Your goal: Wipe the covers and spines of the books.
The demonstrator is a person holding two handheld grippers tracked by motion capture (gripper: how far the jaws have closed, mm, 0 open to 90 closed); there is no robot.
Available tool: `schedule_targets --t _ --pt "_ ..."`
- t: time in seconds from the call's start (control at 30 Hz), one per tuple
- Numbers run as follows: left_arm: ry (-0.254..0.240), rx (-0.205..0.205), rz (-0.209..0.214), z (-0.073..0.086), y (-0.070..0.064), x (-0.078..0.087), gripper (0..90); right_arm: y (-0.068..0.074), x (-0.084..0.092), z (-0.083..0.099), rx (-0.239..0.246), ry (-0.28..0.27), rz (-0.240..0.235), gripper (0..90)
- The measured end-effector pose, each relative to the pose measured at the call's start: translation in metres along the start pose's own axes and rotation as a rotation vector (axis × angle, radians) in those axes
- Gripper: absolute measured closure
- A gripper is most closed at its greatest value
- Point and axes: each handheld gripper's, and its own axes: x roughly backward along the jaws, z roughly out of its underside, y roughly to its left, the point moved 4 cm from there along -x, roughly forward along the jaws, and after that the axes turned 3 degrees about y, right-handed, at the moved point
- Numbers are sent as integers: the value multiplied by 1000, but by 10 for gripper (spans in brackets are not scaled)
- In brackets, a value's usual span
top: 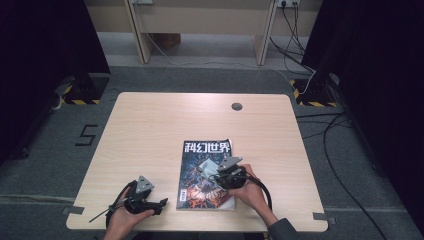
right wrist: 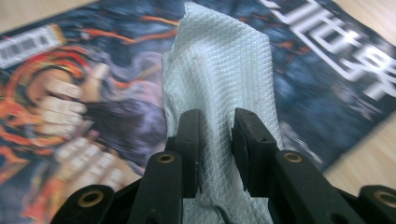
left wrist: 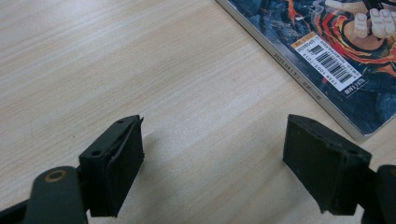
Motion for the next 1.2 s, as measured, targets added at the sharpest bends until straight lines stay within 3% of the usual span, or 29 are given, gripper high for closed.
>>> schedule_targets --t 0.2,0.23,0.4,0.67,0.83,0.93,1.03,1.07,1.1,1.13,1.2 --pt "-5 7 -7 -1 1 1 197 21 -7 -11 51 -10 -42 727" --pt "-7 6 -8 -1 1 1 197 31 -8 -14 66 -8 -63 727" --pt "-8 13 -16 -1 3 2 197 52 -10 -20 105 -17 -108 725" --pt "-9 39 -43 1 12 4 197 77 -10 -22 153 -24 -168 723" --pt "-15 47 -50 0 13 4 197 75 -10 -22 151 -27 -179 737" --pt "-12 46 -47 1 13 5 197 68 -10 -21 153 -24 -156 738" --pt "-9 39 -50 0 13 4 197 55 -8 -19 147 -12 -115 737" --pt "-12 42 -50 1 13 4 197 44 -7 -16 120 -5 -89 737" --pt "-12 42 -50 1 13 4 197 44 -7 -16 120 -5 -89 737" --pt "-12 41 -50 0 13 4 197 32 -6 -12 91 -4 -65 737" --pt "-13 43 -53 0 13 4 197 26 -5 -10 75 -4 -59 737"
